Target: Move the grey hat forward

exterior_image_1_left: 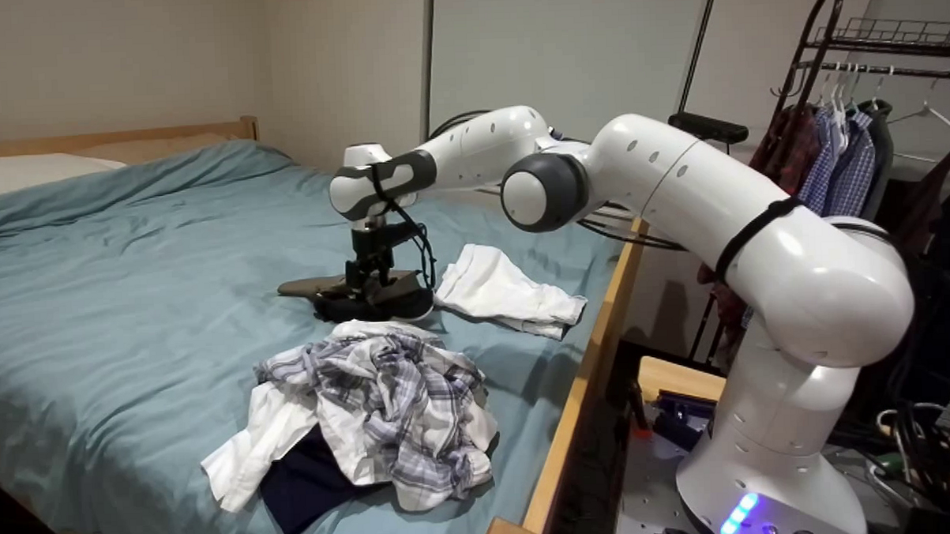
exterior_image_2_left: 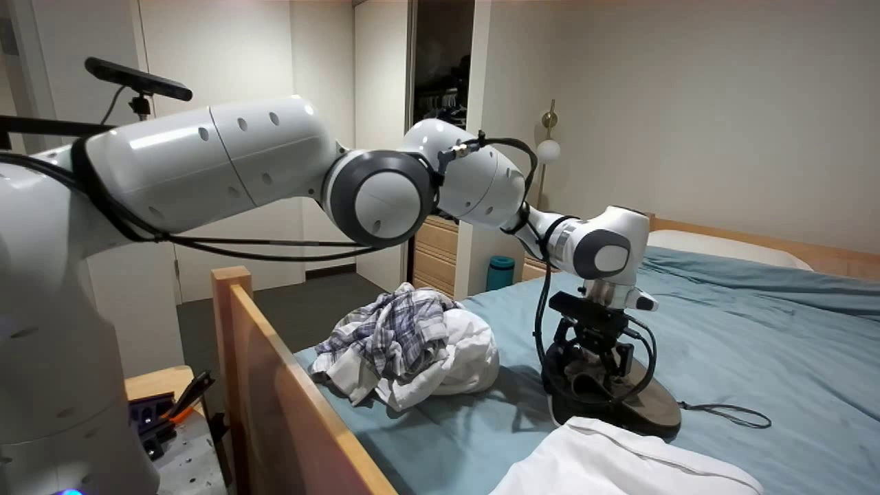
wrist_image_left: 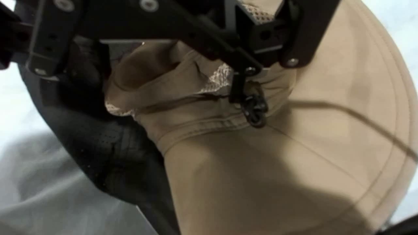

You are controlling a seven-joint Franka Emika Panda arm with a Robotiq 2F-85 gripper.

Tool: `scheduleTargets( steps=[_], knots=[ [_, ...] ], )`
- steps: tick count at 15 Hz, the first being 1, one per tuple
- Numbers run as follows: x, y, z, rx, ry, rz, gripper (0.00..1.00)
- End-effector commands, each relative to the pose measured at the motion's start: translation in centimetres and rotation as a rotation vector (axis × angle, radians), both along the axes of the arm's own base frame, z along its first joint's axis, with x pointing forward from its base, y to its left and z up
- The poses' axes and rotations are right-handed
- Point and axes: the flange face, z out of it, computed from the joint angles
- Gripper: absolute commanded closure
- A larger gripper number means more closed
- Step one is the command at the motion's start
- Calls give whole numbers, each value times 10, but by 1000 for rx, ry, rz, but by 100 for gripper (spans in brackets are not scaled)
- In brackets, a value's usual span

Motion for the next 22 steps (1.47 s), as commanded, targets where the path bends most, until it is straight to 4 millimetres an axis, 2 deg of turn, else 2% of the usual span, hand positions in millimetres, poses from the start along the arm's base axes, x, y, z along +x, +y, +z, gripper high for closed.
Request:
scheduleTargets(
  steps=[1, 4, 5, 6, 16, 18, 22],
  knots=[
    [4, -13, 1, -61, -12, -98, 0],
    [1, -24, 4, -103, 13, -204, 0],
    [-1, -25, 3, -108, 31, -218, 25],
    [-3, -26, 2, -109, 43, -230, 26],
    [0, -29, 14, -105, 19, -223, 90],
    [2, -26, 17, -87, 0, -203, 94],
    [6, -4, 16, -47, -8, -196, 93]
  ],
)
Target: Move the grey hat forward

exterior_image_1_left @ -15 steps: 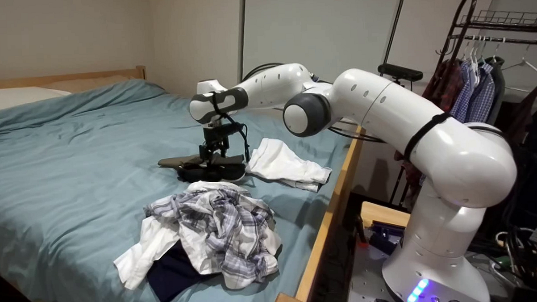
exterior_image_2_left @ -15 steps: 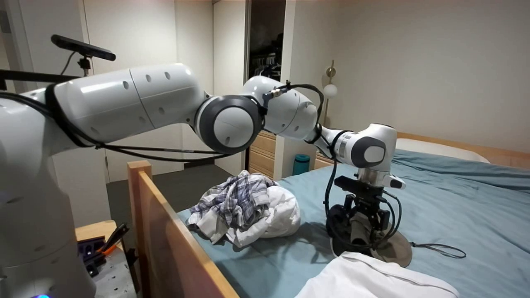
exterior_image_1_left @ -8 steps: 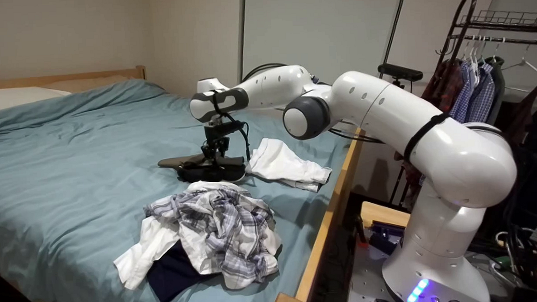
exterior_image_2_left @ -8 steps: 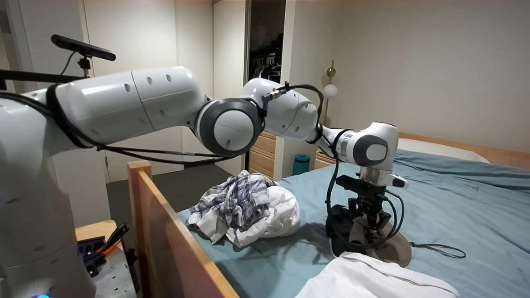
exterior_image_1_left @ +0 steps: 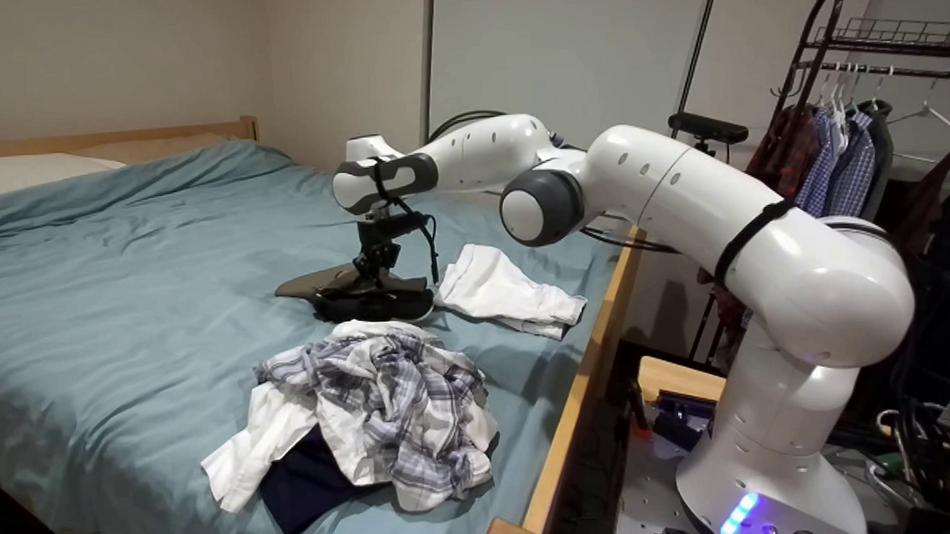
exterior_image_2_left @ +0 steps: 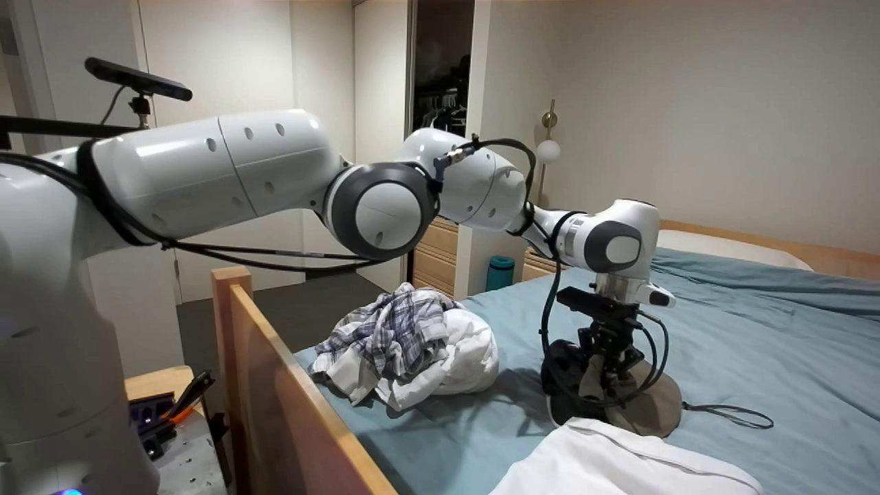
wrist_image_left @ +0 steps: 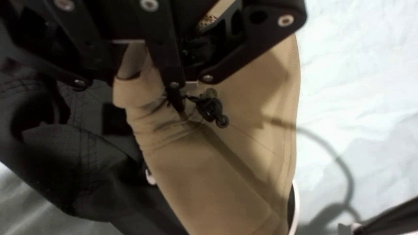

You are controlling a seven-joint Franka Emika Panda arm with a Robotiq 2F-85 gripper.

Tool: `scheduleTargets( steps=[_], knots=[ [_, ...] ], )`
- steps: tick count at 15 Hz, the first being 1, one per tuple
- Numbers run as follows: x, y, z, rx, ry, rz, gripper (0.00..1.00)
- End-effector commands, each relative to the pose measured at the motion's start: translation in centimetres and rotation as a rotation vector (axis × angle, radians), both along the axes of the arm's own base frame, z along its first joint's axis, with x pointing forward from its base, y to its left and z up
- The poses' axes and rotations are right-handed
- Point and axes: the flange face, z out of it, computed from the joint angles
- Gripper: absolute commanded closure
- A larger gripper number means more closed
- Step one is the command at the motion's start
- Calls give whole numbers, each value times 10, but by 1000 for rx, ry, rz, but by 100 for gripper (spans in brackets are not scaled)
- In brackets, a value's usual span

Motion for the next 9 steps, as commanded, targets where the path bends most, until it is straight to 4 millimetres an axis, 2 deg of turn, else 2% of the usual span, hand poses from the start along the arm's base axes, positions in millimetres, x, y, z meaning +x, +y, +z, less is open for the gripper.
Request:
scheduleTargets(
  steps=[1, 3, 9],
  knots=[
    [6, 25, -2, 51, -28, 11, 91],
    [9, 40, -9, 65, -50, -22, 92],
    [7, 70, -40, 140, -257, -291, 91]
  ],
)
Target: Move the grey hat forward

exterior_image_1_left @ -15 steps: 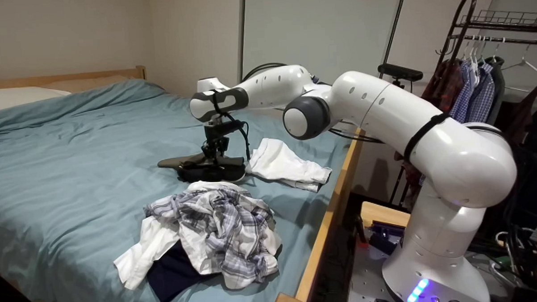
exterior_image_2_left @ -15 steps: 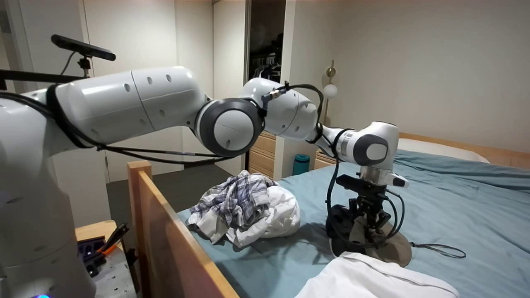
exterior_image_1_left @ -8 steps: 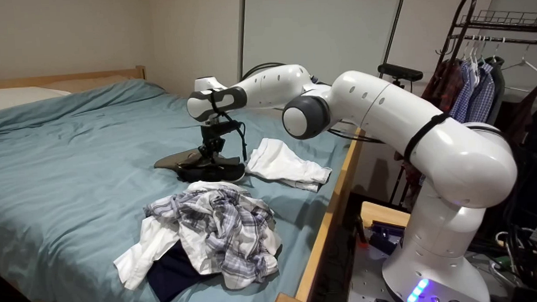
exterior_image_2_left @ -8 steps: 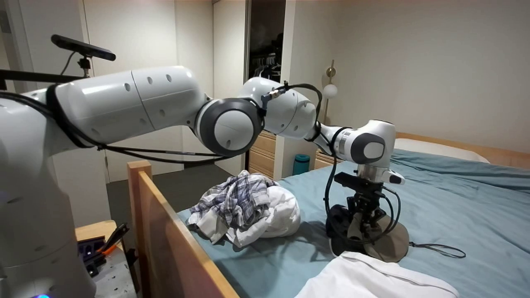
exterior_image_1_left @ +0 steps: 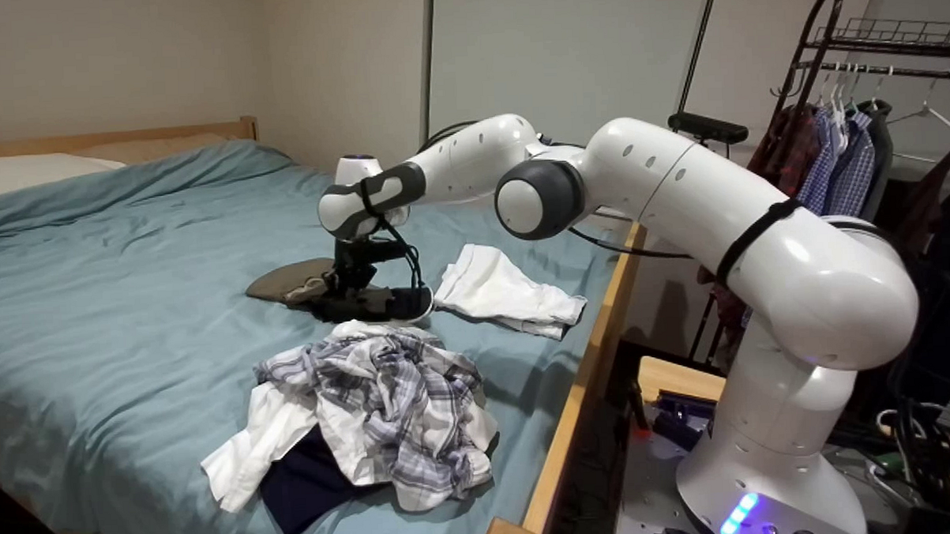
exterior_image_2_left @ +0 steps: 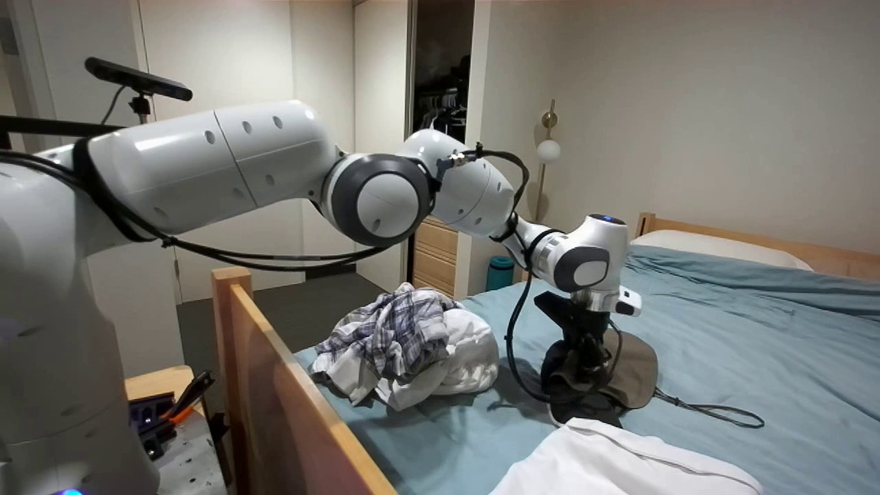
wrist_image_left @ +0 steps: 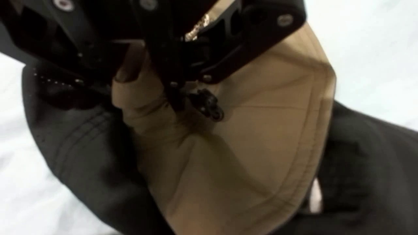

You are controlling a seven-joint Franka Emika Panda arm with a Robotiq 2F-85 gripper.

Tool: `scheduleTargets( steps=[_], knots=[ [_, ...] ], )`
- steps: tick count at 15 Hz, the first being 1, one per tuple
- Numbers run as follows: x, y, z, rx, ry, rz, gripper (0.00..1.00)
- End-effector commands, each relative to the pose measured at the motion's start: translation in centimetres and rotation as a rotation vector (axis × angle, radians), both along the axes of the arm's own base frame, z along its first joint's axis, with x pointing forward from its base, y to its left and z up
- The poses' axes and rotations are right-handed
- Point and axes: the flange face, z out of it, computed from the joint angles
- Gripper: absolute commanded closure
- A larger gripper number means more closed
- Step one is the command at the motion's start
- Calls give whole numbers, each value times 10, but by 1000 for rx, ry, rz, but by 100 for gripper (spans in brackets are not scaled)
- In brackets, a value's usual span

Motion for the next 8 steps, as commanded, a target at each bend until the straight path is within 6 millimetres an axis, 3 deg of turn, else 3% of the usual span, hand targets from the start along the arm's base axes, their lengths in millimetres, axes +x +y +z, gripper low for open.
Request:
scheduleTargets(
  steps=[1, 5, 6, 7, 8],
  knots=[
    [-12, 20, -10, 79, -106, -141, 91],
    [-30, 36, -9, 39, -160, -50, 92],
    [-36, 34, -2, 15, -150, -45, 73],
    [-16, 20, -11, 17, -179, -81, 85],
    [-19, 24, -9, 16, -176, -77, 81]
  ],
)
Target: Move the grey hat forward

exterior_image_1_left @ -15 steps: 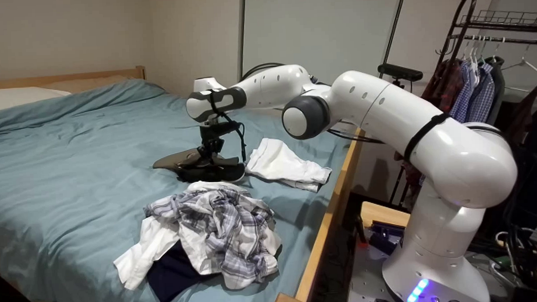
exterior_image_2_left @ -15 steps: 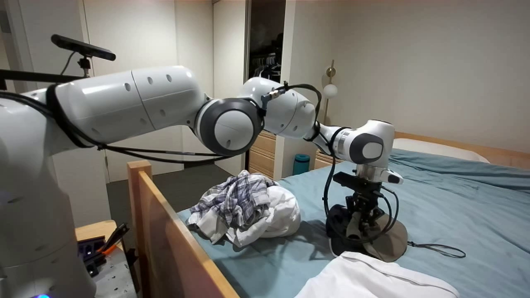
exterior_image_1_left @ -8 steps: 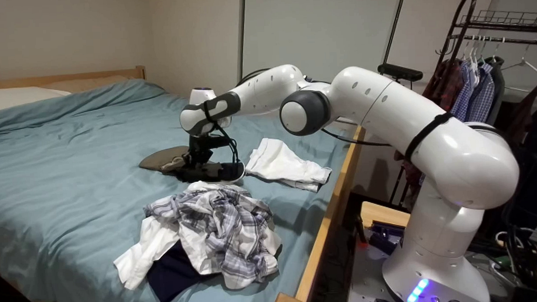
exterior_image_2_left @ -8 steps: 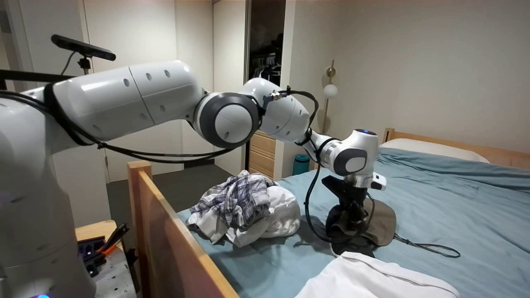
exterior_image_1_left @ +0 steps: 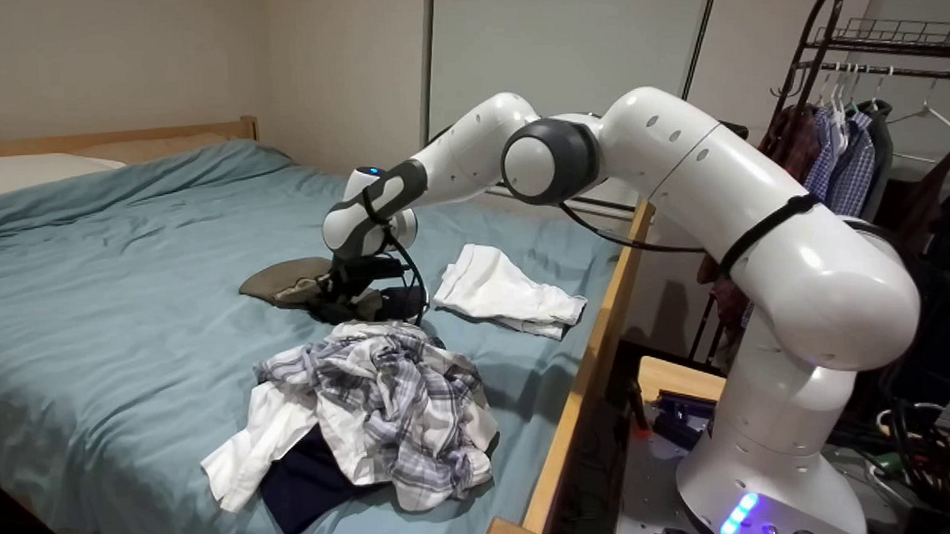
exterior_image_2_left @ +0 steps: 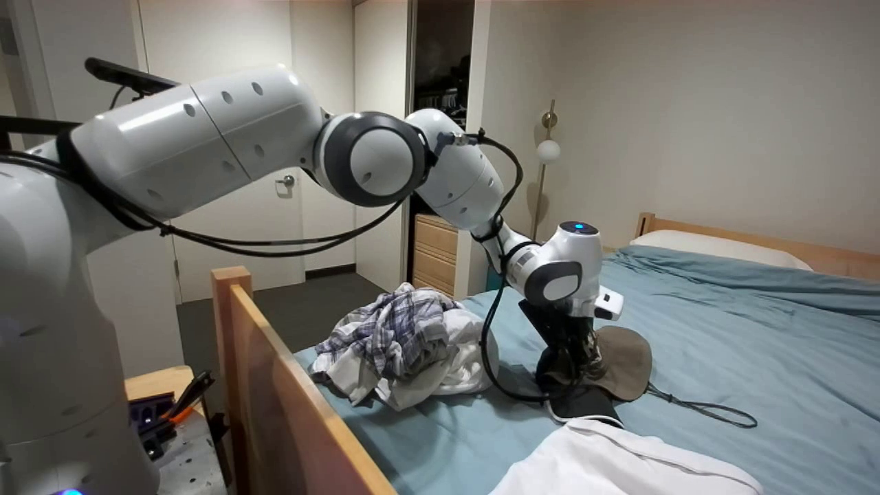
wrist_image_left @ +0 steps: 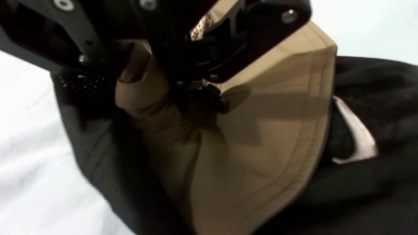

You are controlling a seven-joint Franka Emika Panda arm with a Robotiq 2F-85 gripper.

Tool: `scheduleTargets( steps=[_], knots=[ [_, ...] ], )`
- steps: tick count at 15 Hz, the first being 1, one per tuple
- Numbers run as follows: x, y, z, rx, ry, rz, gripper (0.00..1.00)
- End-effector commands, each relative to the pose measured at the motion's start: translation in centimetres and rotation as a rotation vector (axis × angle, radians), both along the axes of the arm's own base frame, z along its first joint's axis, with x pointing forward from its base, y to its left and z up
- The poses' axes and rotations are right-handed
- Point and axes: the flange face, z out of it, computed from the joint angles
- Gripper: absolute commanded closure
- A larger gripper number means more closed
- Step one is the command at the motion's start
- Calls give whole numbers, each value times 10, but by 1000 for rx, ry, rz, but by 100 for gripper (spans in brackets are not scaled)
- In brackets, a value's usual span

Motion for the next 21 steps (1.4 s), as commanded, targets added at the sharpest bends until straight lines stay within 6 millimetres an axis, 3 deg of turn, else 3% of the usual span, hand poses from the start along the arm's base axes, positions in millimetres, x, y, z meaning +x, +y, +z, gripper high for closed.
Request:
scheduleTargets(
  steps=[1, 3, 4, 5, 11, 12, 14, 17, 21],
  knots=[
    [-2, 2, 2, 1, 7, 4, 73],
    [-5, 6, 5, 3, 14, 8, 72],
    [-3, 7, 3, -12, 44, 7, 47],
    [-3, 6, 1, -24, 54, -32, 46],
    [-14, -11, -27, -151, 179, -166, 9],
    [-14, -15, -31, -164, 196, -175, 54],
    [-14, -17, -39, -155, 216, -159, 51],
    [-23, -11, -43, -152, 252, -157, 72],
    [-42, 16, -39, -130, 287, -129, 93]
  ],
)
